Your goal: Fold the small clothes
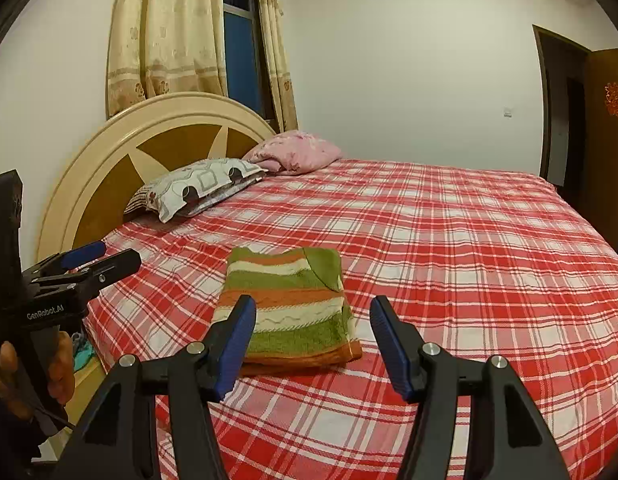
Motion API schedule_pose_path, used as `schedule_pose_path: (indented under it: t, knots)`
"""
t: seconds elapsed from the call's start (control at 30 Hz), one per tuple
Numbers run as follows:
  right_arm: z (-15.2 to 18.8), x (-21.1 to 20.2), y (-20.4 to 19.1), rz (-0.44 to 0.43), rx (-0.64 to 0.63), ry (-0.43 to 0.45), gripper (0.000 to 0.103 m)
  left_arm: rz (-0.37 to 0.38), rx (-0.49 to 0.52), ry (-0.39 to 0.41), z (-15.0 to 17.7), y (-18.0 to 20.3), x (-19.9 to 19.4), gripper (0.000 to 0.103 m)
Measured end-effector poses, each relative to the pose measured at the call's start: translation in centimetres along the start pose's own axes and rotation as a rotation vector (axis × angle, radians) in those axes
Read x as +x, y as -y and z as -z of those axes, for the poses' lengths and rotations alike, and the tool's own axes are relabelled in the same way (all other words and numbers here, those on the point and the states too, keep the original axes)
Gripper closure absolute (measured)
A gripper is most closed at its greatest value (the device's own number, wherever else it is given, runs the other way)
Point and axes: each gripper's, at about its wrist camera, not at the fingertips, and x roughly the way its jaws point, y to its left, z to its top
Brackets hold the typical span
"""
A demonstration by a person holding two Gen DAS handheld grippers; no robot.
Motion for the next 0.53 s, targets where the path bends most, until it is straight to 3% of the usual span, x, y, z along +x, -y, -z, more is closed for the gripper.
schedule_pose_path:
  t: [0.53]
  knots:
    - [0.08,-0.26,-0.13,-0.003,0.003,0.001,0.043,0.007,-0.013,-0.003,0.30,-0.21,0.38,0.000]
